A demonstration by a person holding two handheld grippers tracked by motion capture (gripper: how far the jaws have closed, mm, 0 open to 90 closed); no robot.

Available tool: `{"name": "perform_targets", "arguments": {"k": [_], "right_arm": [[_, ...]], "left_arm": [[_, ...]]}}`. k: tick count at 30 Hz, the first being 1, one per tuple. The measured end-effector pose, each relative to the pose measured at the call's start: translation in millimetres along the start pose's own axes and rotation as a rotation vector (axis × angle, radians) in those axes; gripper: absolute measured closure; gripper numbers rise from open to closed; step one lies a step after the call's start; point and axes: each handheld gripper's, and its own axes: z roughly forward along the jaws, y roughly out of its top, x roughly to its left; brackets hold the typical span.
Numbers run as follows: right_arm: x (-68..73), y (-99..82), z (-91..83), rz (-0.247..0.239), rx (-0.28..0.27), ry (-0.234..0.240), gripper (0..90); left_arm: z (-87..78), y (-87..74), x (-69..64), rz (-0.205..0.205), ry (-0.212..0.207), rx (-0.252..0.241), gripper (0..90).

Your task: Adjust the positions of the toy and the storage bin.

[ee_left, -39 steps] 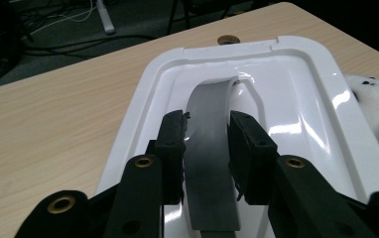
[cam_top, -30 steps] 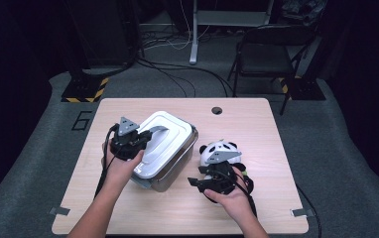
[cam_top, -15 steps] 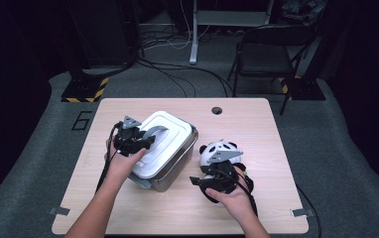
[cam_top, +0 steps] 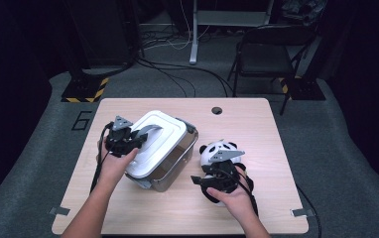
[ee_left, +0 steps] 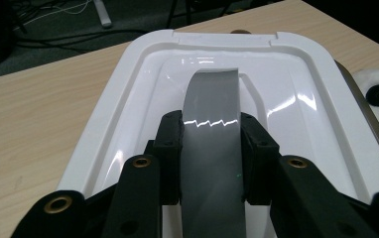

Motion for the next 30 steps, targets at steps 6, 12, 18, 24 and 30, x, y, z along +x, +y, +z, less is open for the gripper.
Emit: {"name": "perform_targets", "arguments": {"k": [6, 12, 18, 24, 30], "right_arm": [[-0.8, 0.2, -2.7, 0.007, -0.007, -0.004, 41.7], [-3.8, -0.1, -6.0, 0.009, -0.017, -0.011, 41.7], [-6.2, -0.4, -9.5, 0.018, -0.029, -0.019, 41.7], [-7.0, -0.9, -11.2, 0.023, -0.034, -0.023, 41.7], [-8.0, -1.6, -10.7, 0.025, -0.031, -0.025, 41.7]], "left_arm": [[-16.5, -2.8, 11.7, -0.010, 0.021, -0.025, 67.1], [-28.6, -7.7, 25.2, -0.030, 0.047, -0.037, 67.1], [-38.5, -15.2, 38.3, -0.052, 0.074, -0.044, 67.1], [-46.6, -27.7, 52.1, -0.081, 0.098, -0.049, 67.1], [-53.1, -38.9, 63.9, -0.106, 0.125, -0.057, 67.1]]}}
